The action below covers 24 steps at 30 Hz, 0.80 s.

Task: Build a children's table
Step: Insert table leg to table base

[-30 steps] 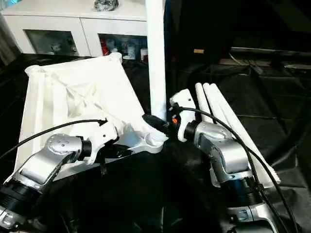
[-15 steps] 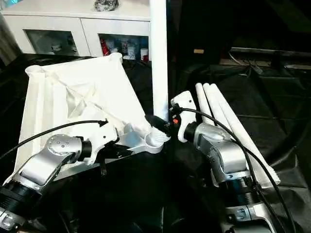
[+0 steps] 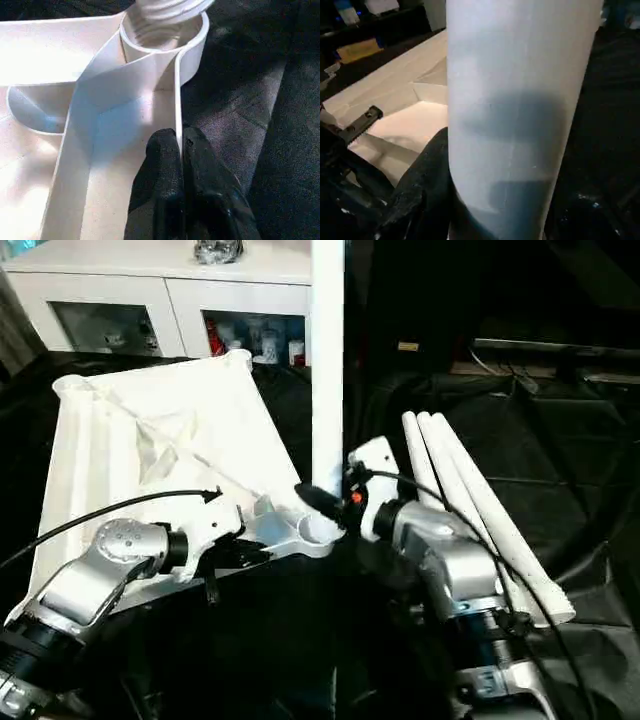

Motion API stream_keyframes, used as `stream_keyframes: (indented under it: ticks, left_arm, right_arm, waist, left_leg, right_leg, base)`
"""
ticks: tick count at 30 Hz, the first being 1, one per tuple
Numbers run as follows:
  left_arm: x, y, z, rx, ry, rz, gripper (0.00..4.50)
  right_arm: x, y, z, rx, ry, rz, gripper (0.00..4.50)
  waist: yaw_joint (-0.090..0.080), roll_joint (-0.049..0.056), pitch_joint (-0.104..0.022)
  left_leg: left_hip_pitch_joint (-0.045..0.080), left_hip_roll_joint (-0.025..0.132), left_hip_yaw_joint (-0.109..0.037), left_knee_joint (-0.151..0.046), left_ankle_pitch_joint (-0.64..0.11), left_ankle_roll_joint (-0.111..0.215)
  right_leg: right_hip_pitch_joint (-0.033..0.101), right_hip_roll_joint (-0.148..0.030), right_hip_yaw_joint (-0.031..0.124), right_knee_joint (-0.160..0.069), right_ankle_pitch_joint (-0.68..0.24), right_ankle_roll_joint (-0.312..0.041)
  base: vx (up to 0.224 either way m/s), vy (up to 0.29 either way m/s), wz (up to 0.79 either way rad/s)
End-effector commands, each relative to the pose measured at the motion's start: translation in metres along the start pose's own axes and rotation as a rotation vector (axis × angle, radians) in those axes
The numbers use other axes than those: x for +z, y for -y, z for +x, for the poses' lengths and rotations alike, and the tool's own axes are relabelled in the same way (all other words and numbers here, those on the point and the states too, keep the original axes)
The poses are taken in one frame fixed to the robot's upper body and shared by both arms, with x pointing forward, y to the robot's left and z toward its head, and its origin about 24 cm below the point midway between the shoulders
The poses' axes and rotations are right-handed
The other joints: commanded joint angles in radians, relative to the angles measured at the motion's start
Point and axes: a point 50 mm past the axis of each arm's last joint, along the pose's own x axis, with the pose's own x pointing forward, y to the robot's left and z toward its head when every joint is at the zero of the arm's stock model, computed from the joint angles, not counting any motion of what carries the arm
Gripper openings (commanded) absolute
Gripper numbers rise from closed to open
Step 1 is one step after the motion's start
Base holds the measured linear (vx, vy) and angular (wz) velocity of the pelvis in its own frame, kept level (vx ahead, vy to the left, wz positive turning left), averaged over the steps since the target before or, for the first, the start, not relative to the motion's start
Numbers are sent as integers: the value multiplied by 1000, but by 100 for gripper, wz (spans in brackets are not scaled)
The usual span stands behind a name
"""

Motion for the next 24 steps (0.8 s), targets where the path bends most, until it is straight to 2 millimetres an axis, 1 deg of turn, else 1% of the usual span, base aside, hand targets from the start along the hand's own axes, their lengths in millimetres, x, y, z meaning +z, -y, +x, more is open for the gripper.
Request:
stream_keyframes:
  ticks: [1, 2, 3, 4, 5, 8, 9, 11, 12, 13, 14, 16, 17, 21, 22, 24]
  left_arm:
    - [-6, 9, 5, -45, -32, 2, 0]
    - [-5, 8, 6, -40, -31, 2, 0]
    - [-5, 8, 6, -35, -30, 1, 0]
    - [-5, 8, 6, -34, -30, 1, 0]
    - [-5, 7, 7, -29, -30, 2, 0]
    - [-4, 6, 7, -21, -31, 2, 0]
    - [-4, 4, 7, -13, -31, 1, 0]
    - [-4, 3, 6, -2, -32, 0, 0]
    - [-4, 2, 7, 6, -32, -1, 0]
    - [-4, 2, 7, 6, -32, -1, 0]
    - [-4, 2, 7, 7, -30, -2, 0]
    - [-4, 2, 7, 8, -30, -2, 0]
    - [-3, 2, 7, 10, -29, -1, 0]
    - [-3, 1, 7, 15, -29, 1, 0]
    - [-3, 1, 7, 15, -30, 2, 0]
    - [-3, 1, 7, 15, -31, 3, 0]
  right_arm:
    - [4, 2, -2, 4, 53, 18, 189]
    - [2, 2, -1, 9, 60, 31, 189]
    - [0, 2, 0, 12, 66, 43, 189]
    - [-1, 2, 0, 13, 68, 45, 189]
    - [-4, 2, 2, 19, 84, 71, 189]
    - [-8, 2, 4, 27, 101, 107, 189]
    - [-10, 2, 5, 29, 105, 119, 189]
    - [-15, 4, 4, 25, 112, 142, 189]
    - [-21, 7, 3, 5, 125, 178, 189]
    - [-21, 7, 3, 5, 125, 178, 189]
    - [-26, 10, 1, -12, 133, 198, 189]
    - [-30, 12, 0, -29, 140, 211, 189]
    - [-33, 15, -2, -48, 149, 220, 189]
    - [-42, 23, -9, -110, 168, 243, 189]
    - [-44, 24, -11, -121, 171, 242, 189]
    - [-46, 25, -14, -130, 169, 230, 189]
  waist:
    - [-1, -4, -67]
    - [-1, -2, -67]
    - [0, -4, -67]
    - [0, -4, -67]
    - [0, -7, -67]
    - [1, -5, -66]
    - [2, -9, -65]
    - [4, -8, -65]
    - [4, -7, -65]
    - [4, -6, -64]
    - [5, -6, -64]
    - [4, -7, -64]
    - [5, -7, -65]
    - [5, -6, -64]
    - [6, 3, -65]
    - [5, -3, -64]
  left_leg:
    - [6, 33, -3, -59, -58, 43]
    - [6, 33, -3, -60, -55, 44]
    - [6, 33, -3, -59, -58, 47]
    - [6, 33, -3, -59, -58, 47]
    - [5, 32, -2, -59, -62, 48]
    - [6, 33, -3, -60, -62, 49]
    - [5, 33, -2, -60, -61, 53]
    - [6, 34, -1, -60, -62, 53]
    - [6, 34, -2, -61, -62, 53]
    - [7, 35, -1, -62, -72, 51]
    - [8, 35, -2, -62, -76, 49]
    - [7, 34, -2, -63, -87, 43]
    - [7, 35, -2, -63, -86, 44]
    - [7, 35, -2, -63, -84, 47]
    - [8, 35, -3, -63, -91, 45]
    - [9, 35, -3, -65, -106, 41]
  right_leg:
    - [56, -68, 57, -58, 62, -223]
    - [56, -69, 56, -57, 65, -224]
    - [55, -69, 56, -57, 62, -227]
    - [55, -69, 56, -58, 58, -227]
    - [56, -70, 56, -59, 51, -229]
    - [55, -70, 56, -59, 37, -228]
    - [55, -71, 56, -59, 34, -228]
    - [54, -72, 56, -60, 25, -225]
    - [53, -71, 56, -60, 23, -224]
    - [52, -72, 56, -62, 11, -224]
    - [52, -72, 55, -62, 6, -224]
    - [53, -72, 56, -64, -9, -224]
    - [53, -75, 55, -63, -8, -224]
    - [53, -73, 55, -64, -4, -224]
    - [51, -73, 55, -63, -6, -224]
    - [52, -72, 55, -66, -14, -222]
  base:
    - [0, 0, 0]
    - [0, 0, 0]
    - [0, 0, 0]
    - [0, 0, 0]
    - [0, 0, 0]
    - [0, 0, 0]
    - [0, 0, 0]
    - [0, 0, 0]
    - [0, 0, 0]
    - [0, 0, 0]
    - [0, 0, 0]
    - [0, 0, 0]
    - [0, 0, 0]
    - [0, 0, 0]
    - [0, 0, 0]
    - [0, 0, 0]
